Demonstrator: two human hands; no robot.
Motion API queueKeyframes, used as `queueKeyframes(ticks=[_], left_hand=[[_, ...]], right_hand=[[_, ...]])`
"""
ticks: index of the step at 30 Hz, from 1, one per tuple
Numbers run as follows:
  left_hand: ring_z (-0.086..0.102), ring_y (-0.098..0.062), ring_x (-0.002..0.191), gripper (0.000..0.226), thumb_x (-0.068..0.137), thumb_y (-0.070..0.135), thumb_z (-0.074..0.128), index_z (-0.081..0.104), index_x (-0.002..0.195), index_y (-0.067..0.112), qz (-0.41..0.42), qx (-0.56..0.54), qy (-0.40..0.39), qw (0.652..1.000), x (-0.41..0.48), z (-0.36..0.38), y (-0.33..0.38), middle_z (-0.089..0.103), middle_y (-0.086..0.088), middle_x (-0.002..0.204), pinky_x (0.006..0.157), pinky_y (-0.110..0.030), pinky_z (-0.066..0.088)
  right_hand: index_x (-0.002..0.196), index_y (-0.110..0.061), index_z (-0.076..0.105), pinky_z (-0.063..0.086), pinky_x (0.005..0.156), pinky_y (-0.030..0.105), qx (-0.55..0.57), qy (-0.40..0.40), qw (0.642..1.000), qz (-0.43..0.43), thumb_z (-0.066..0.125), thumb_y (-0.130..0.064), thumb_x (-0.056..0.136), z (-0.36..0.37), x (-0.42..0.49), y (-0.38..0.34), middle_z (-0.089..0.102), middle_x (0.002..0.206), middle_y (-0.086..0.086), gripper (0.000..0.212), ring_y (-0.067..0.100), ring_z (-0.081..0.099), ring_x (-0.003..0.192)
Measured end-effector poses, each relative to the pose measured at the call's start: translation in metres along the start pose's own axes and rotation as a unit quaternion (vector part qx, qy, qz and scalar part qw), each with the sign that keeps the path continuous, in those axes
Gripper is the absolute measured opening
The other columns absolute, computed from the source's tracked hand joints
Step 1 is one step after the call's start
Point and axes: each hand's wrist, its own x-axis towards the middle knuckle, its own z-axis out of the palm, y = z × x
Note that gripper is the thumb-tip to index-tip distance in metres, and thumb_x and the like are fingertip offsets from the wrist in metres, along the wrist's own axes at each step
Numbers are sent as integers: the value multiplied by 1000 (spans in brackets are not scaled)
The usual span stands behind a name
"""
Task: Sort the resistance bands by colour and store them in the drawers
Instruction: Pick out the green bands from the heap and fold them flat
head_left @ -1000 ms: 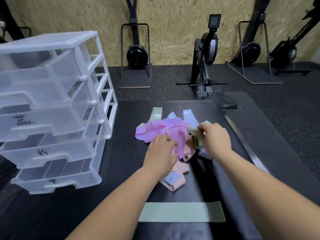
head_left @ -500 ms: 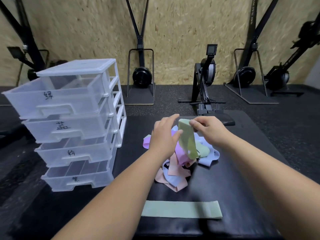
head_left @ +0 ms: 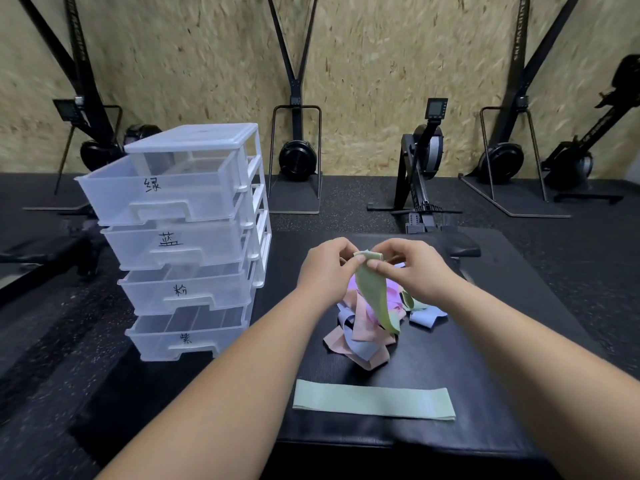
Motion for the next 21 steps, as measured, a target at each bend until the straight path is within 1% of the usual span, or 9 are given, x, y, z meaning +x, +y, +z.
queueKeyframes(ticks=[4, 7, 9, 11, 13, 15, 17, 19, 21], left_hand=[[69, -7, 88, 7, 94, 37, 75, 70, 95, 33, 12, 13, -35, 999, -9, -9, -4, 71, 20, 91, 84, -36, 57], [67, -6, 93, 9, 96, 32, 74, 71, 104, 34, 51, 43, -64, 996, -14, -15, -5, 70, 19, 100, 88, -35, 56], [66, -6, 88, 4, 96, 31, 73, 71, 96, 34, 61, 54, -65, 995, -15, -18, -2, 71, 17, 92, 84, -35, 57], [66, -6, 83, 8, 96, 29, 74, 70, 91, 34, 52, 41, -47, 997, -15, -19, -2, 72, 15, 87, 79, -32, 55], [66, -5, 81, 6, 96, 27, 74, 71, 92, 31, 36, 20, -31, 999, -15, -20, -2, 72, 13, 87, 75, -27, 53], [66, -1, 77, 3, 97, 28, 73, 71, 98, 28, 31, 13, -53, 998, -17, -22, -5, 72, 13, 88, 73, -21, 51], [66, 3, 69, 4, 99, 27, 72, 73, 102, 26, 33, 12, -94, 995, -20, -22, -7, 72, 13, 86, 68, -16, 47], [65, 3, 65, 6, 99, 27, 71, 75, 98, 23, 34, 11, -95, 995, -21, -21, -8, 73, 12, 83, 67, -19, 48], [66, -2, 70, 7, 98, 29, 71, 75, 93, 25, 20, -9, -49, 999, -19, -20, -11, 74, 12, 83, 71, -26, 51]], right_hand=[[83, -20, 72, 59, 78, 42, -48, 16, 999, 9, 79, -33, 91, 14, -2, 4, 73, 77, -3, 16, 19, 69, 79], [77, -19, 68, 56, 75, 38, -65, -13, 998, -7, 78, -34, 93, 20, -3, 2, 72, 75, -1, 24, 23, 68, 78], [75, -22, 66, 53, 72, 33, -61, -24, 998, -6, 79, -33, 92, 23, -5, 1, 72, 77, -2, 23, 21, 68, 78], [81, -24, 70, 53, 73, 31, -32, -49, 998, 10, 80, -31, 92, 26, -8, 5, 74, 79, -6, 16, 14, 69, 77], [81, -23, 69, 51, 68, 29, -16, -63, 998, 25, 78, -29, 93, 29, -13, 12, 71, 75, -10, 16, 7, 65, 68], [75, -19, 63, 43, 62, 30, -29, -59, 997, 29, 75, -30, 95, 33, -16, 19, 61, 67, -8, 26, 9, 53, 61], [78, -13, 60, 39, 62, 33, -56, -64, 996, 22, 72, -32, 96, 37, -18, 22, 59, 69, 2, 29, 15, 48, 63], [79, -19, 59, 40, 64, 35, -53, -81, 995, 16, 72, -32, 95, 39, -22, 23, 57, 70, -3, 25, 14, 48, 65], [78, -26, 55, 38, 62, 30, -60, -104, 993, 16, 77, -30, 92, 38, -28, 28, 53, 69, -10, 27, 10, 47, 63]])
